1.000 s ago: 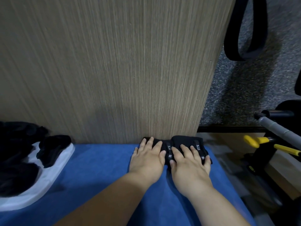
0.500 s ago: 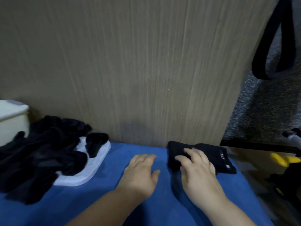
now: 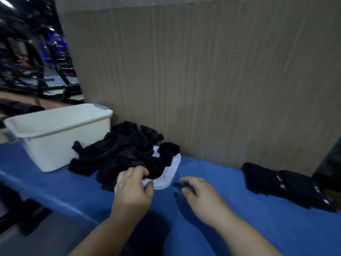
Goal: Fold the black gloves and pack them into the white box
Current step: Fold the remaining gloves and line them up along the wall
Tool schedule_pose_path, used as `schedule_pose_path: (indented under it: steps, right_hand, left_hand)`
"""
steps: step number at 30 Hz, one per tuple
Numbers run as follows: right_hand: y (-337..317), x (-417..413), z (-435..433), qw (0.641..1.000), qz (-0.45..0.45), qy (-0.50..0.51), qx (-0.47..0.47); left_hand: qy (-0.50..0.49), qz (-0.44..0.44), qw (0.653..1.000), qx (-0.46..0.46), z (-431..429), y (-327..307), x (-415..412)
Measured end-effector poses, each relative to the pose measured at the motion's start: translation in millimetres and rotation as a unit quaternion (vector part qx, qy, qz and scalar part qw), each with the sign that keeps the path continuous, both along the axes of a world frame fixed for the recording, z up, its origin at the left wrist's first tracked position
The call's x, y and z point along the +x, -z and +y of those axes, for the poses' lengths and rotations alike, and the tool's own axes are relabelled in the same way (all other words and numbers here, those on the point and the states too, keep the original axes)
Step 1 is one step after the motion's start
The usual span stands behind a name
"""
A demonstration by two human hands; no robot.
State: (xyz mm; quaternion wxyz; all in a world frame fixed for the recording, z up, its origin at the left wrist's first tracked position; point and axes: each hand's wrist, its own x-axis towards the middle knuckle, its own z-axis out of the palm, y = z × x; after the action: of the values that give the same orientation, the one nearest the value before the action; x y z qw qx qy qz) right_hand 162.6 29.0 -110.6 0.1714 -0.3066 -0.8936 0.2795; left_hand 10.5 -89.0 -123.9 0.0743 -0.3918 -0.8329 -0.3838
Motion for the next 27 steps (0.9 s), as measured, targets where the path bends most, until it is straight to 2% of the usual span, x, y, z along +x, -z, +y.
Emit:
schedule_pose_path:
  steps: [5, 11, 18, 22, 27]
  right_hand:
    - [-1.4, -52.9, -10.2, 0.996, 0.055, 0.027, -0.071]
    - [-3.0, -92.7, -13.4, 0.997, 0.044, 0.039, -0.054]
    - [-3.5, -81.1, -9.6, 0.994, 0.052, 0.075, -0.066]
    - [-5.6, -57.4, -5.2, 0.985, 0.084, 0.090, -0.123]
    - [-4.4, -8.0, 3.5, 0.947, 0.158, 0.112, -0.256]
  left_hand:
    - [0.022, -0.012, 1.000, 0.006, -4.8, 3.4, -17.9]
    - [0.035, -0.048, 0.998, 0.001, 0.5, 1.2, -20.7]
    - [0.073, -0.088, 0.993, 0.002, 5.1, -2.8, -14.2]
    - [0.126, -0.090, 0.988, -0.008, 9.9, -2.2, -2.3]
    - [0.233, -0.091, 0.968, -0.013, 17.9, -1.3, 22.3]
